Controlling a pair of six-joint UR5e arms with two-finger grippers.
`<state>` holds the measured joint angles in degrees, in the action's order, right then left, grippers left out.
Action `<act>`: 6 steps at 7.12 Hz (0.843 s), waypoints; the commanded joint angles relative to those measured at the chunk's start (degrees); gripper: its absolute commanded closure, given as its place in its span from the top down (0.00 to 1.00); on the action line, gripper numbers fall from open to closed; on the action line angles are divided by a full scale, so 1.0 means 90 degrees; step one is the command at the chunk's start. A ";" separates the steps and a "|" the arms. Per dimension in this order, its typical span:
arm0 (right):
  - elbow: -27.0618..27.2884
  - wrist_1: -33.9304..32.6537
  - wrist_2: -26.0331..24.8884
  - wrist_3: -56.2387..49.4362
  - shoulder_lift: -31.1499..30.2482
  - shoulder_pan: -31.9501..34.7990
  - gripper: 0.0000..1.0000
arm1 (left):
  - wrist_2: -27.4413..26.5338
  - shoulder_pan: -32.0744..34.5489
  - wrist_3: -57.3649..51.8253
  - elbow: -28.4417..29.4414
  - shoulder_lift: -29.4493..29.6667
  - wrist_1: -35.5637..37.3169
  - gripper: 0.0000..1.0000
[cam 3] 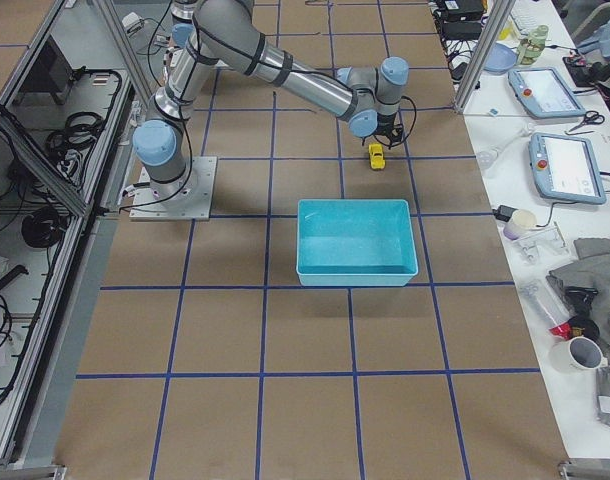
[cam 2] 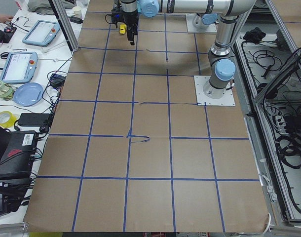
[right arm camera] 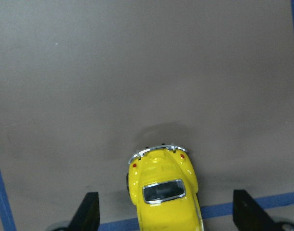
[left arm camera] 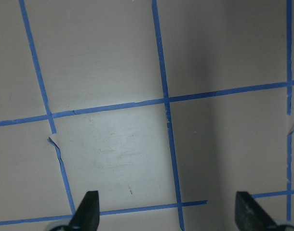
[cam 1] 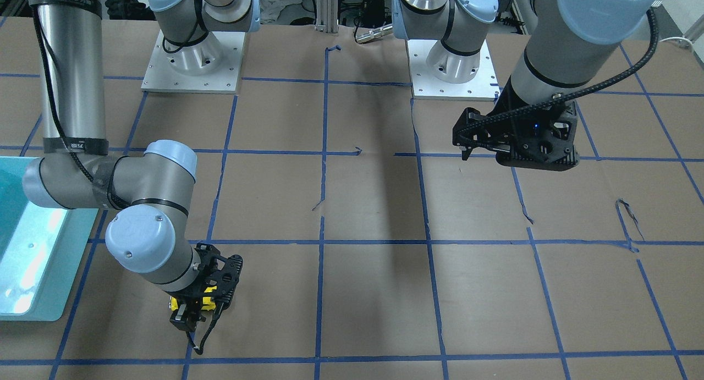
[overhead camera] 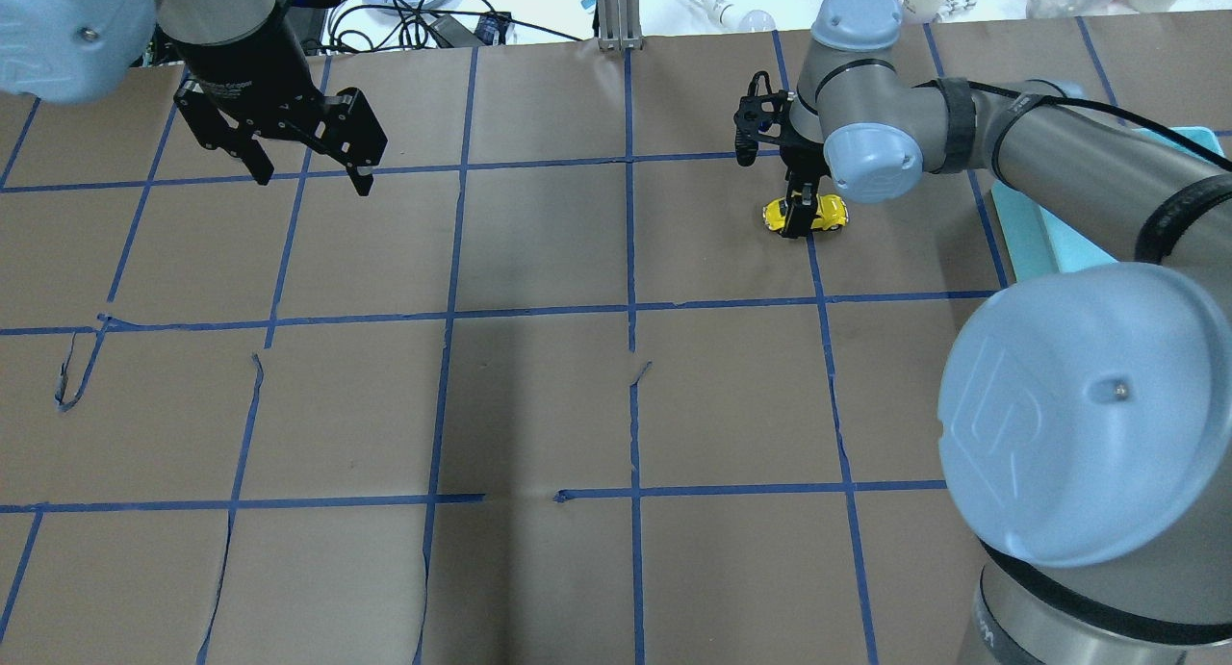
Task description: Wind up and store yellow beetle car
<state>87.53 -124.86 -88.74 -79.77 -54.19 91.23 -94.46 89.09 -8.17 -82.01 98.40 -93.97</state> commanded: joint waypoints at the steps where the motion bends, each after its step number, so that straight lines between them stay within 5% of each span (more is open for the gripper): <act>1: 0.0089 -0.0102 -0.0003 -0.0307 -0.0014 0.0000 0.78 | 0.0007 -0.0103 0.0009 -0.0019 -0.0025 0.0002 1.00; 6: 0.0040 -0.0219 -0.0091 -0.0444 -0.0005 0.0000 0.20 | 0.0601 -0.0104 0.0194 -0.0155 0.0013 0.0392 1.00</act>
<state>87.92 -126.72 -89.32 -83.81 -54.30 91.23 -91.17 88.17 -7.15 -82.93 98.46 -91.16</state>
